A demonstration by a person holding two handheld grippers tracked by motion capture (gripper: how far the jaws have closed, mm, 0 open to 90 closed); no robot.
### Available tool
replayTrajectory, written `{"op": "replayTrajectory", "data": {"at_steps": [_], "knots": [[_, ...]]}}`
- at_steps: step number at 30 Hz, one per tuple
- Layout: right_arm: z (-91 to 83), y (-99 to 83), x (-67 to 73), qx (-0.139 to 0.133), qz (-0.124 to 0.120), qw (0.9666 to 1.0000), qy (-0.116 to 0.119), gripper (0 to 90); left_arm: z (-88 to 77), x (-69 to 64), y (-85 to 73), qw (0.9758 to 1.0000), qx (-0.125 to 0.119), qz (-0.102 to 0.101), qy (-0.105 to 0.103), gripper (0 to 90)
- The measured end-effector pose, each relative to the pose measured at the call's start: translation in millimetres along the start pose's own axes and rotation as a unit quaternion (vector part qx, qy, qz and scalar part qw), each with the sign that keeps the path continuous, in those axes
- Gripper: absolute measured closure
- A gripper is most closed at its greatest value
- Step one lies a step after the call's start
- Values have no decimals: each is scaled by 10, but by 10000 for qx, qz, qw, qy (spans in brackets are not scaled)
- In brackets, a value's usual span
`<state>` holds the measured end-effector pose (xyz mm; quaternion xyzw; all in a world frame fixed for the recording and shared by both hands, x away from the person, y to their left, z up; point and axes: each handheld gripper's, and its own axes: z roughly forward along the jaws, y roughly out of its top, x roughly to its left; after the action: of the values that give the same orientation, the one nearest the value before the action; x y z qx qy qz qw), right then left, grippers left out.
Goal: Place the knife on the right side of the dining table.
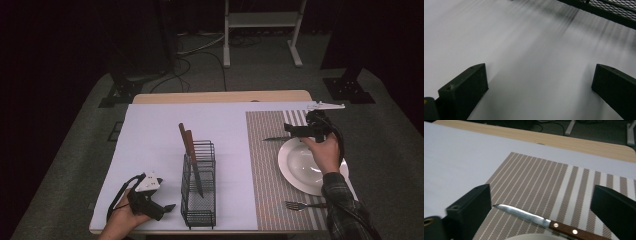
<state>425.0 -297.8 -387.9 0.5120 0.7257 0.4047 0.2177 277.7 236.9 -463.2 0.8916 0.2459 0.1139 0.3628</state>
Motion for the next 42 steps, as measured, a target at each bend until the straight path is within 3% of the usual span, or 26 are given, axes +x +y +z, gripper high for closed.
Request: {"op": "replayTrajectory", "data": {"at_steps": [8, 17, 29, 39, 42], "knots": [[-62, -28, 357, 160, -361, 9987, 327, 10, -2, 2, 2, 10000, 12, 3, -3, 0], [-117, -196, 798, 321, -778, 9929, 836, 7, -1, 2, 1, 10000, 12, -4, -8, 0], [-195, -431, 1355, 379, -1171, 9819, 1443, 7, 0, 0, 1, 10000, 1, -12, 0, 0], [-149, -727, 1723, 679, -1455, 9701, 1821, 6, -2, 1, 1, 10000, 12, 1, -4, 0], [-109, -839, 1827, 807, -1571, 9651, 1935, 6, -2, 3, 2, 10000, 15, 16, -4, 0]]}}
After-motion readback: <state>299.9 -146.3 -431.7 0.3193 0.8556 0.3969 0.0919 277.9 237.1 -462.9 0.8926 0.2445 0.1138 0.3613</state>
